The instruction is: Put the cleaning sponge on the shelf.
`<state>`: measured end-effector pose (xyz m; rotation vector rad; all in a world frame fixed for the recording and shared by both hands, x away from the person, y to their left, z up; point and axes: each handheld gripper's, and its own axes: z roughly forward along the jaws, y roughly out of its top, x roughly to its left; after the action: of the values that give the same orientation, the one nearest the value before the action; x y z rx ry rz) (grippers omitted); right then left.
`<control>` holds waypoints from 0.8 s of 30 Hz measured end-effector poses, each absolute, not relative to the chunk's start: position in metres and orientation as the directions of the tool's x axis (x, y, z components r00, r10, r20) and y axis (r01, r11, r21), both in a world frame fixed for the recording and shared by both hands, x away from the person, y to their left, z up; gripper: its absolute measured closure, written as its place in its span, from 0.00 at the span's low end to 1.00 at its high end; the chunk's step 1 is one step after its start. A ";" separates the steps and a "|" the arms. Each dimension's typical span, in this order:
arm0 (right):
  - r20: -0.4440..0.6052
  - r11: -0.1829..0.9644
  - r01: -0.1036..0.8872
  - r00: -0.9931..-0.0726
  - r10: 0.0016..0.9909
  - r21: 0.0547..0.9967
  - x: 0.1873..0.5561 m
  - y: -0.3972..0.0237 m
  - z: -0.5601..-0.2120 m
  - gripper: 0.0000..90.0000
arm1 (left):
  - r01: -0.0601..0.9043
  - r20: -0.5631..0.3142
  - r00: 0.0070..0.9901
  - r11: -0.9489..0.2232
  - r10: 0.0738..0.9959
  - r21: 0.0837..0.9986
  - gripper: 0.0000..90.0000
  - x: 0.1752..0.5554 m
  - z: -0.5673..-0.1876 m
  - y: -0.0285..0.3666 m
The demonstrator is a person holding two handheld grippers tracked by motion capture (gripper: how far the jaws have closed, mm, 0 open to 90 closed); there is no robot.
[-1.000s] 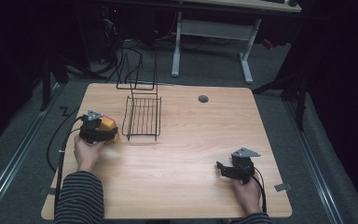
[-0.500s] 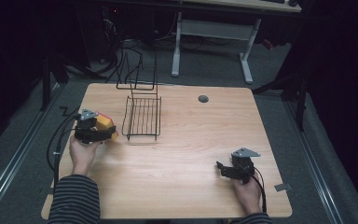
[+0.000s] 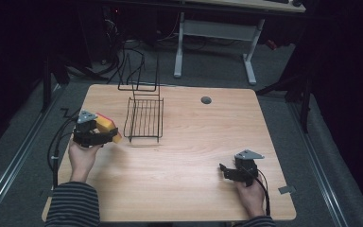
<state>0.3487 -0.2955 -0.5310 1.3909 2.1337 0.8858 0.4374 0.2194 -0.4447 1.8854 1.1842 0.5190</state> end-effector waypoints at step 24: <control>-0.018 0.290 0.635 -0.398 0.917 0.716 0.348 -0.295 -0.531 0.28 | 0.480 -0.051 0.561 -0.275 0.826 0.833 0.26 0.432 -0.421 0.181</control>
<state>0.3484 -0.2954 -0.5309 1.3898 2.1362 0.8859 0.4324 0.1814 -0.4206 1.9282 1.0558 0.5042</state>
